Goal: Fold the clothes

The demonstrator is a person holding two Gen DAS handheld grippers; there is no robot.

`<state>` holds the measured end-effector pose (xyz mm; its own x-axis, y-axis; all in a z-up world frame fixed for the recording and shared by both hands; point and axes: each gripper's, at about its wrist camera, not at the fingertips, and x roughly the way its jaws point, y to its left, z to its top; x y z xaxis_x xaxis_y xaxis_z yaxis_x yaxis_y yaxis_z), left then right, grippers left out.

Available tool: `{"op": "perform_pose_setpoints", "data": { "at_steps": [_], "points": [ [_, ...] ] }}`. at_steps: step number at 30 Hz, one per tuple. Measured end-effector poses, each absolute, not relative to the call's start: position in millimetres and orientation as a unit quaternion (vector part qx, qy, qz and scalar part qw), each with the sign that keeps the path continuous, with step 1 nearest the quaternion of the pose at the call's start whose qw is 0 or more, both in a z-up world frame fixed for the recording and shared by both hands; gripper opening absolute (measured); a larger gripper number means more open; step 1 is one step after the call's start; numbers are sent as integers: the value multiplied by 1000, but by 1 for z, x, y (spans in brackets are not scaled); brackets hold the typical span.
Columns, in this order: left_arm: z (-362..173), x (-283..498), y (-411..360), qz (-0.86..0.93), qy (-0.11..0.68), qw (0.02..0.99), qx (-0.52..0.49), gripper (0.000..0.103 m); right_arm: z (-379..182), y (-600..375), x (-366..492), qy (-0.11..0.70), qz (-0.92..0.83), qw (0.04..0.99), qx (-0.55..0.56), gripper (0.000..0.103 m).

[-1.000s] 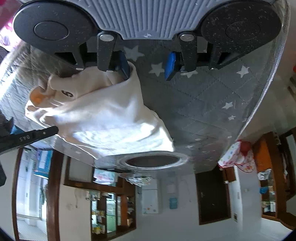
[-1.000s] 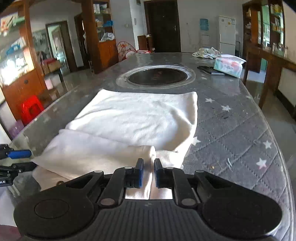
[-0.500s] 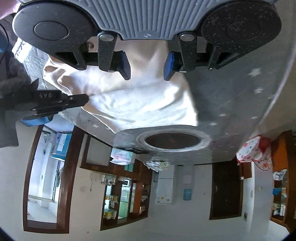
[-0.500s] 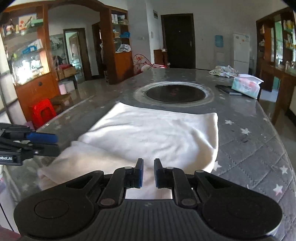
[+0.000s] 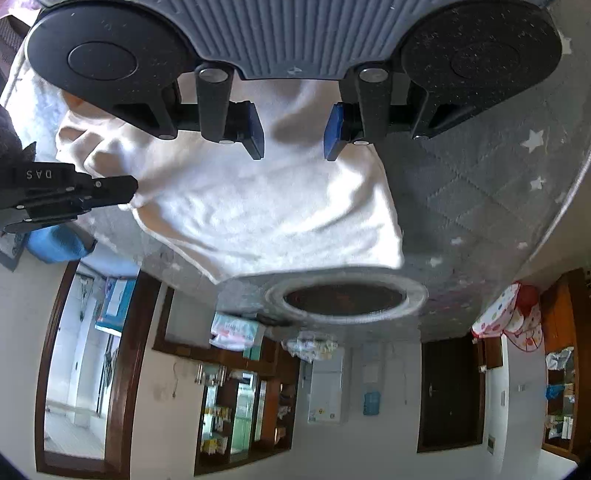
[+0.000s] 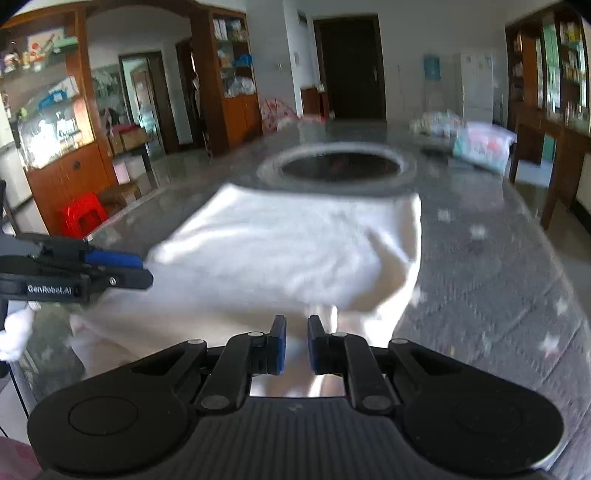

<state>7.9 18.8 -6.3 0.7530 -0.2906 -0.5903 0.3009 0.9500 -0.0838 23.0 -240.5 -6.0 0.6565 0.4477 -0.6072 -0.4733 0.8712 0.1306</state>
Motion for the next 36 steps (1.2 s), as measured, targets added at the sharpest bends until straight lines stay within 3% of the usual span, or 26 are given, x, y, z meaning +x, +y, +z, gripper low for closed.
{"op": "perform_pose_setpoints", "data": {
  "at_steps": [16,26,28,30,31,33,34,36],
  "points": [
    [7,-70,14,-212,299,921,134,46,-4,-235,-23,302,296,898,-127,29],
    [-8,-92,-17,-258,261,899,238,50,8,-240,-36,294,300,896,-147,33],
    [-12,-92,-25,-263,252,896,256,50,12,-243,-40,292,300,895,-156,43],
    [-17,-93,-31,-265,241,893,271,50,14,-245,-46,291,305,892,-166,47],
    [-19,-93,-34,-266,235,893,276,48,15,-245,-49,290,307,889,-175,47],
    [-19,-92,-36,-272,228,893,276,37,16,-245,-57,289,312,884,-195,49],
    [-18,-90,-36,-275,227,894,271,25,16,-245,-61,286,316,881,-205,51],
    [-16,-85,-35,-278,227,897,257,16,17,-244,-68,280,325,875,-226,55]
  ]
}}
